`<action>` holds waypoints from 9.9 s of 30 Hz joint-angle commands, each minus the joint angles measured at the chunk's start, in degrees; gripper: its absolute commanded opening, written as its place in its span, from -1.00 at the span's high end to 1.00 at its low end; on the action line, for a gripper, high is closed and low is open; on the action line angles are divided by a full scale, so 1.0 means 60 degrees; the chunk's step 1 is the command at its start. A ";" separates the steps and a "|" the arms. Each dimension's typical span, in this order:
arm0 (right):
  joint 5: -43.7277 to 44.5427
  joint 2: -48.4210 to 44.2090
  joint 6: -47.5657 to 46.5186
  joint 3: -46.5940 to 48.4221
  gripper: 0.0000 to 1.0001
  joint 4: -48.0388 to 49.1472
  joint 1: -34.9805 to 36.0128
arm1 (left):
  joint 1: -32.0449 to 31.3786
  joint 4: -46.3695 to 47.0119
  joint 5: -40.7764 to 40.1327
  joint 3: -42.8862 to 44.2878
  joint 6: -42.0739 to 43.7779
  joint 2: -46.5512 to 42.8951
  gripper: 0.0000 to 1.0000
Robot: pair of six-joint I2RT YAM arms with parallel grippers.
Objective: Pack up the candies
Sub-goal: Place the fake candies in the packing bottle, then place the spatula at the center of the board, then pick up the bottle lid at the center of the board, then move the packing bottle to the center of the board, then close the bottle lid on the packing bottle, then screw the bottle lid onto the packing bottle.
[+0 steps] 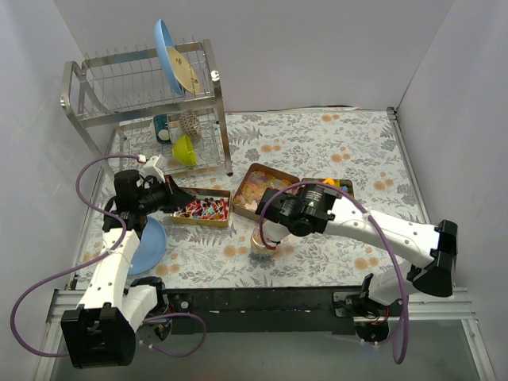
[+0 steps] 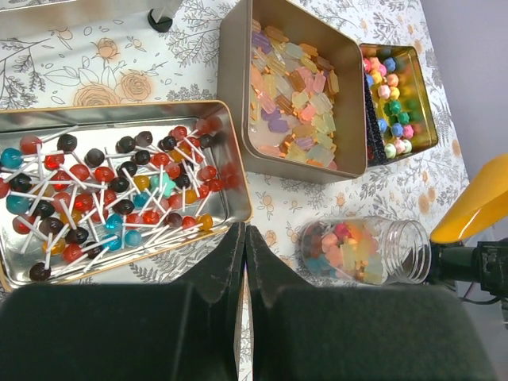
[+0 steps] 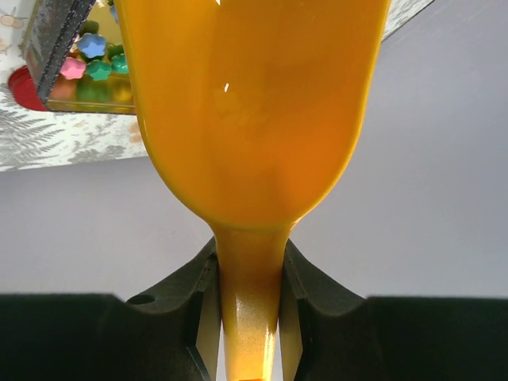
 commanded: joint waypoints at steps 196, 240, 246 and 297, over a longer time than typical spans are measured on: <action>-1.1496 0.0068 0.2231 -0.0721 -0.07 0.1559 -0.3658 | -0.9480 1.9971 -0.1962 -0.4622 0.3636 1.0145 -0.41; -0.9988 -0.0839 0.2862 -0.2492 -0.76 0.2234 -0.2618 | -0.9495 1.9108 -0.1465 -0.4725 0.3651 0.9970 0.90; -0.9592 -0.1587 0.3110 -0.3108 -0.78 0.2203 -0.3393 | -0.9480 1.8770 -0.0982 -0.4769 0.3709 0.9809 0.94; -1.1555 -0.0634 0.2656 -0.2771 0.79 0.1955 -0.2164 | -0.9553 1.8199 -0.1567 -0.4593 0.3944 1.0116 1.00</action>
